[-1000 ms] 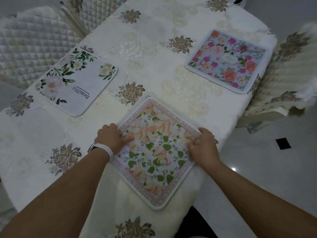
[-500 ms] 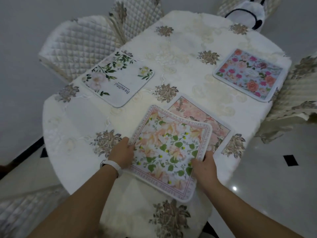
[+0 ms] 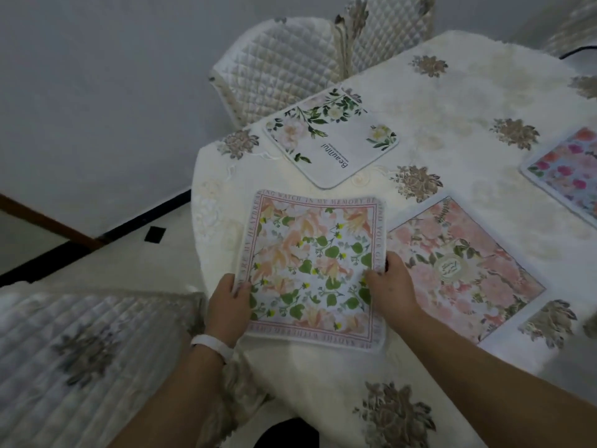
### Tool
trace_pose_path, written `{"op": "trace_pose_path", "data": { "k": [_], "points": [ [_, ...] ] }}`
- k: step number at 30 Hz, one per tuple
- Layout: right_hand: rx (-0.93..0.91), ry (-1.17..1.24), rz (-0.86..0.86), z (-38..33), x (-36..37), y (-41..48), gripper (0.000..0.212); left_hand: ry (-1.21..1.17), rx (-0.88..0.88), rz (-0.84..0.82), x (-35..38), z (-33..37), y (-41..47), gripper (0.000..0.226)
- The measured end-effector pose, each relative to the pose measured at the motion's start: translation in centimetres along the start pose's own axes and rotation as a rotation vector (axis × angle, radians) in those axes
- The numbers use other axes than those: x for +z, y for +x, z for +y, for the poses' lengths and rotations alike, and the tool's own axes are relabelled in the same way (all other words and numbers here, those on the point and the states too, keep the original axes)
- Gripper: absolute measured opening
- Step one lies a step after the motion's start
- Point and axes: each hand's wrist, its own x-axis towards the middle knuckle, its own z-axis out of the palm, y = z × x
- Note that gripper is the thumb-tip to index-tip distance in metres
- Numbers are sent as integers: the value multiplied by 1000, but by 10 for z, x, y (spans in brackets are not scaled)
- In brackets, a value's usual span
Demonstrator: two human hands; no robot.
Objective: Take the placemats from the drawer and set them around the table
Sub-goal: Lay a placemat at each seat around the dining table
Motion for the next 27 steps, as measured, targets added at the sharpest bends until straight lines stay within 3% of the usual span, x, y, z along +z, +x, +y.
{"op": "trace_pose_path", "data": {
  "k": [4,7,12,18,23,27],
  "points": [
    [-72,-125,-80,-19,31,22,14,-159,-102,62,-14,-31,-9,28],
    [-92,-169,-133,-25,55,34,11,-185,-104,145,-23,-35,-23,15],
    [-124,-216,-200,-34,84,48,19,-282,-184,199,-21,-51,-35,16],
    [-157,-303,-183,-45,97,74,25,-249,-214,203,0,-54,-39,9],
    [-190,-372,-156,-47,90,93,28,-121,-114,144,8,-48,-35,4],
    [-204,-380,-145,-46,79,105,29,33,-100,78,8,-42,-23,19]
  ]
}}
